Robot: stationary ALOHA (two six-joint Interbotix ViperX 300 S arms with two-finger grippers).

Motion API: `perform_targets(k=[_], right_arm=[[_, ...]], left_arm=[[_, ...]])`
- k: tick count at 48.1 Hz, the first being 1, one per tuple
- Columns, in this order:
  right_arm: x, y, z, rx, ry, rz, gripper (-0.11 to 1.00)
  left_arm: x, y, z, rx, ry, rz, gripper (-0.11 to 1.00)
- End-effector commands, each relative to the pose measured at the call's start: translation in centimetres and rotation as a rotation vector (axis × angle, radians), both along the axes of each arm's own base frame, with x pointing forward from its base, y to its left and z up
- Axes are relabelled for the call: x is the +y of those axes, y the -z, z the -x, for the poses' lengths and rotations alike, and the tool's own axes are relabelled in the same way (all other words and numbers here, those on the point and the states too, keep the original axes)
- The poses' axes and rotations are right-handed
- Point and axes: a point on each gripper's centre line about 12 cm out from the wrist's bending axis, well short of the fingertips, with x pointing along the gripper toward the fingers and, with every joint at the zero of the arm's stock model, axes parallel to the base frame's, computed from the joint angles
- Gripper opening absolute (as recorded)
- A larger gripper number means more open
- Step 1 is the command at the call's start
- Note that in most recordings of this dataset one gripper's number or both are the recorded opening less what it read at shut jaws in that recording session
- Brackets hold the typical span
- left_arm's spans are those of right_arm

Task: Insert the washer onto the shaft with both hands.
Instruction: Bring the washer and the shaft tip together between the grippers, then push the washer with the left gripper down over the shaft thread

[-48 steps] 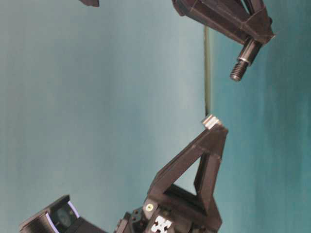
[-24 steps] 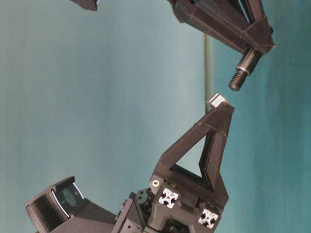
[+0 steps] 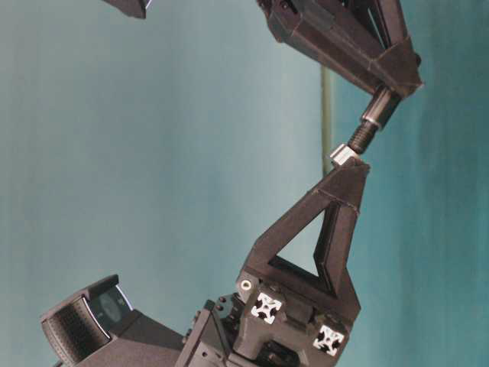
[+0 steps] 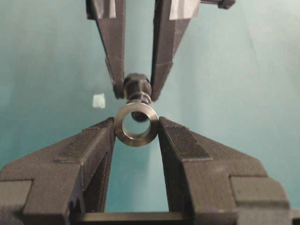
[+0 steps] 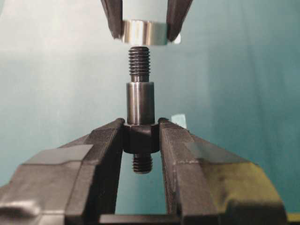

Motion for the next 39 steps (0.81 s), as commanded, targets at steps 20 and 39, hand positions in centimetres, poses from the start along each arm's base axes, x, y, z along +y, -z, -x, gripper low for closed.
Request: perform_targets(k=[20, 39], right_arm=[[-0.1, -1.2, -1.3, -0.070, 0.012, -0.014, 0.00], [-0.1, -1.2, -1.4, -0.071, 0.013, -0.015, 0.00]], left_arm=[[-0.9, -0.3, -0.4, -0.011, 0.024, 0.000, 0.37], [-1.0, 0.0, -1.8, -0.005, 0.024, -0.002, 0.37]])
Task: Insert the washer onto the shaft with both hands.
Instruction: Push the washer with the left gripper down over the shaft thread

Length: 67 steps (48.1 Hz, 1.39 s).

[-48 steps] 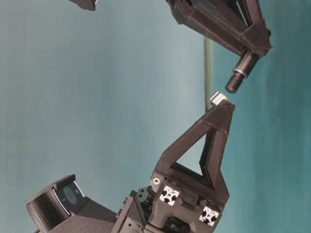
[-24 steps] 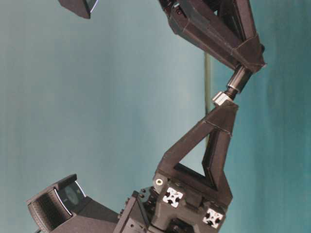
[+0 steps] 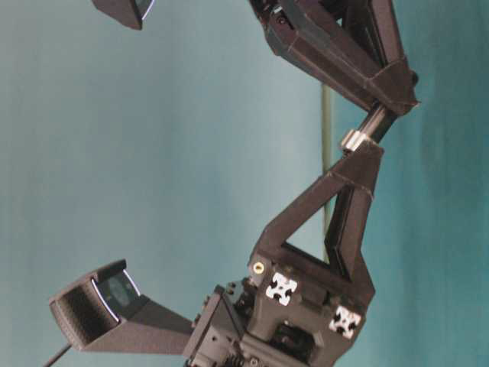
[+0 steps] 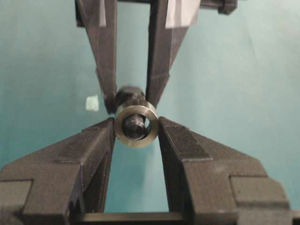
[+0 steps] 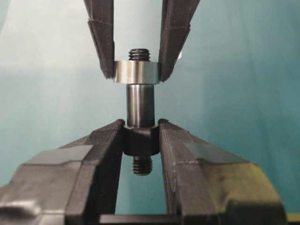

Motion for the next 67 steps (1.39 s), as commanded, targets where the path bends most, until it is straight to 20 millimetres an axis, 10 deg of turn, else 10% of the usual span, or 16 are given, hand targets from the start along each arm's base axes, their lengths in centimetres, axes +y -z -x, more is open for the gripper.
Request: perform_targets(k=[1, 67], right_arm=[[-0.1, -1.1, -0.6, -0.044, 0.009, -0.013, 0.00], [0.5, -0.5, -1.5, 0.071, -0.023, 0.011, 0.00]], left_arm=[[-0.3, -0.6, -0.6, -0.017, 0.010, -0.004, 0.37], [-0.3, -0.2, -1.8, 0.126, 0.009, -0.025, 0.37]])
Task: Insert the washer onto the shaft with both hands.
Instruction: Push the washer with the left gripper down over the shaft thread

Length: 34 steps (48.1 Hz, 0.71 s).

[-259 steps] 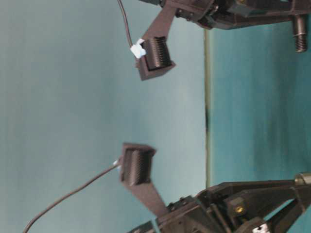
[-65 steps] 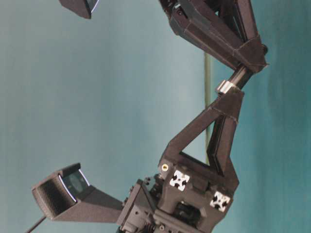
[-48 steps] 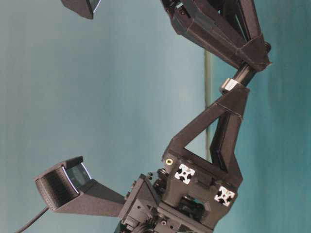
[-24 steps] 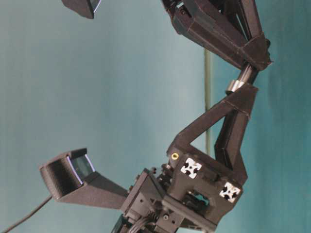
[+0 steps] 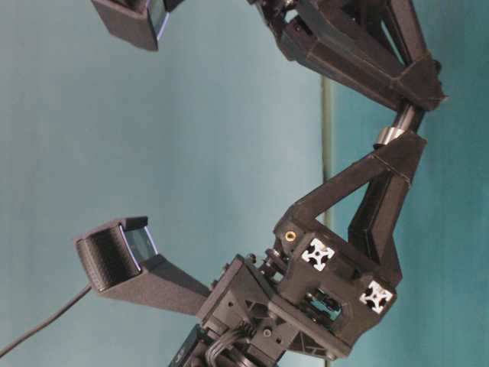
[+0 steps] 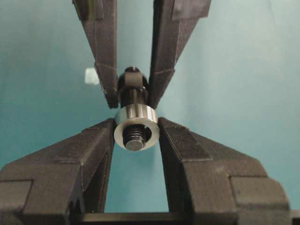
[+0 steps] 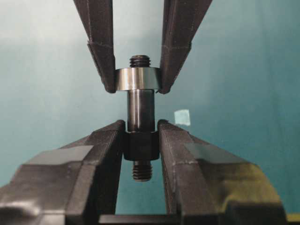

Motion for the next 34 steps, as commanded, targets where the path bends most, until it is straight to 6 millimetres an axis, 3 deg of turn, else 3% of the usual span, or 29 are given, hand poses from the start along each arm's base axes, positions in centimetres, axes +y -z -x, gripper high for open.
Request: perform_targets(k=[1, 34], right_arm=[[0.24, -1.22, -0.90, -0.043, -0.008, 0.000, 0.00], [0.37, -1.50, -0.97, -0.046, -0.012, 0.001, 0.00]], left_arm=[[-0.17, -0.87, -0.52, -0.017, 0.006, -0.004, 0.37], [0.46, -1.15, -1.32, 0.007, -0.007, -0.012, 0.37]])
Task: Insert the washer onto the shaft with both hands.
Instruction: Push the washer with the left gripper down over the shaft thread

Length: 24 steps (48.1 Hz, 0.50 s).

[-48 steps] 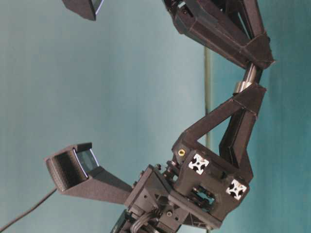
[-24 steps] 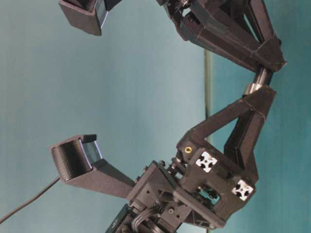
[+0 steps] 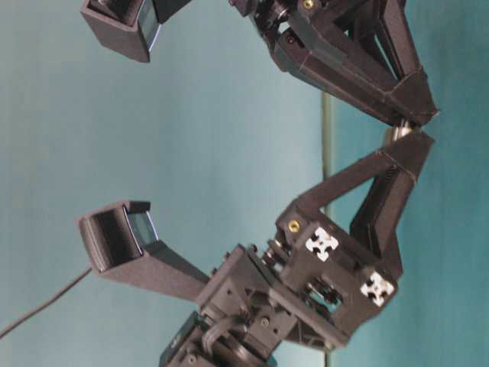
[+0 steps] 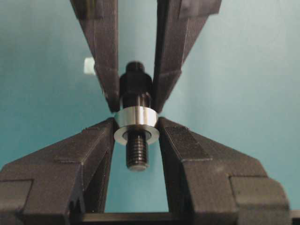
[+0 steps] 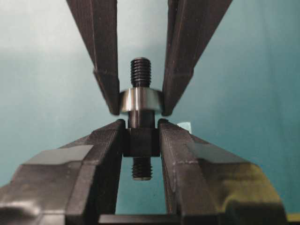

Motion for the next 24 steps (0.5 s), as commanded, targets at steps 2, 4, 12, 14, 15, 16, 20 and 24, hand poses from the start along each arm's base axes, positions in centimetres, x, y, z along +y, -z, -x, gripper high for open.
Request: perform_targets(k=[2, 4, 12, 14, 15, 16, 20, 24], right_arm=[[0.2, -1.0, -0.4, -0.035, -0.006, 0.000, 0.00], [0.2, -0.9, -0.4, -0.032, -0.004, -0.002, 0.00], [0.2, -1.0, -0.4, -0.035, -0.006, 0.000, 0.00], [0.2, -1.0, -0.4, -0.037, -0.006, -0.002, 0.00], [0.2, -1.0, -0.4, -0.034, -0.004, -0.002, 0.00], [0.2, -1.0, -0.4, -0.035, -0.006, -0.002, 0.00], [0.2, -1.0, -0.3, -0.037, -0.004, -0.003, 0.00], [0.2, -0.9, -0.1, -0.032, -0.005, -0.002, 0.00]], left_arm=[[0.3, -1.1, -0.9, -0.037, -0.001, -0.008, 0.37], [0.3, -1.1, -1.0, -0.039, 0.003, -0.014, 0.37], [0.4, -1.2, -1.6, -0.021, 0.019, -0.049, 0.37], [0.4, -1.2, -1.7, -0.011, 0.024, -0.057, 0.37], [0.3, -1.2, -1.7, -0.007, 0.027, -0.060, 0.37], [0.3, -1.2, -1.7, -0.002, 0.029, -0.063, 0.37], [0.3, -1.2, -1.8, 0.005, 0.029, -0.065, 0.37], [0.4, -1.2, -1.9, 0.004, 0.028, -0.065, 0.37]])
